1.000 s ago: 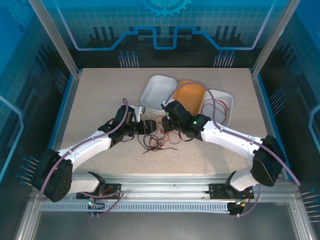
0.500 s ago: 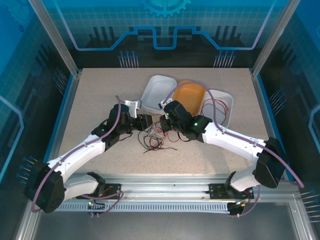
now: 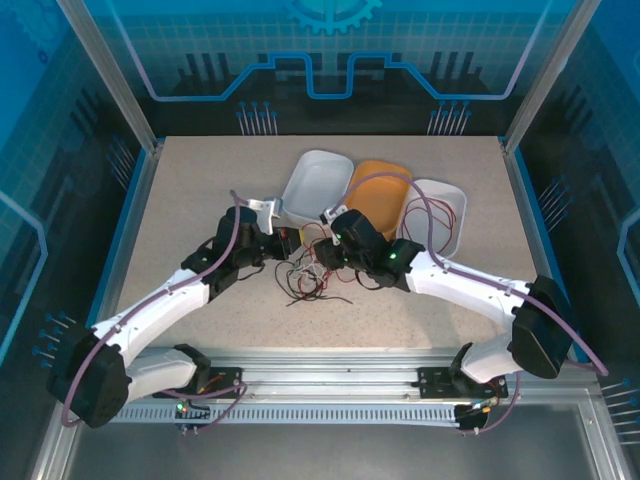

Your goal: Untangle the cables

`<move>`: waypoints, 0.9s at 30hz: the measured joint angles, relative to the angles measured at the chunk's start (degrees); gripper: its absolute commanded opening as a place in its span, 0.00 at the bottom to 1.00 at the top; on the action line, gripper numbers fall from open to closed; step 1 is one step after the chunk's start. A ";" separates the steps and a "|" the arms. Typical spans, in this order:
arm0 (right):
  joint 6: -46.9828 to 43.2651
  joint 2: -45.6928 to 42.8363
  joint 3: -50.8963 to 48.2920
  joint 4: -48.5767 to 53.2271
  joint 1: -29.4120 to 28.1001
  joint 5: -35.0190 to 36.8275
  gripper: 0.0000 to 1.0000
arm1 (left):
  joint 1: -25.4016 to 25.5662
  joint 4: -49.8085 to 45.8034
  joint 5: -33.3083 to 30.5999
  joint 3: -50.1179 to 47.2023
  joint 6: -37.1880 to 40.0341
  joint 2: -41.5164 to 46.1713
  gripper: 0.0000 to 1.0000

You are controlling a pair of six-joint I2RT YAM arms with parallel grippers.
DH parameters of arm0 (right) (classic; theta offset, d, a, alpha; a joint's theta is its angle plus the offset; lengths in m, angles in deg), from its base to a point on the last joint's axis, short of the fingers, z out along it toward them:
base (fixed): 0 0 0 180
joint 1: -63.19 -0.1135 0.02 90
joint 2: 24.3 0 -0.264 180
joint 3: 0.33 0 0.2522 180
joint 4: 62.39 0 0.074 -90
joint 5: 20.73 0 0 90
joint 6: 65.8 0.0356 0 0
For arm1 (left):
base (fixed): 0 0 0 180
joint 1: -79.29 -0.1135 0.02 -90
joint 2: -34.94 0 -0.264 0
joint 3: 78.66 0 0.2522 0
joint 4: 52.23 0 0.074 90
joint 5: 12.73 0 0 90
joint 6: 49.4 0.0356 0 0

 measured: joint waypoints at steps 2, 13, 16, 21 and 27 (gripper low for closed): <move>1.31 -0.33 -1.90 -1.25 0.44 -1.25 0.39 | 0.00 0.00 -0.02 0.00 -0.09 0.79 0.00; 5.88 -0.61 -5.66 -7.96 4.13 -7.58 0.40 | 0.00 -0.68 -0.24 0.00 -1.07 2.69 0.00; 5.55 -2.36 -7.15 -8.94 4.17 -8.07 0.43 | 0.00 -1.51 -0.83 0.00 -1.07 4.04 0.00; 5.01 -9.84 -12.39 -10.45 6.62 -10.45 0.44 | 0.00 -1.57 -1.09 -0.02 -0.98 5.62 0.00; 5.01 -14.05 -15.65 -11.50 14.10 -16.00 0.42 | 0.00 -1.60 -1.07 -0.17 -0.79 5.77 0.00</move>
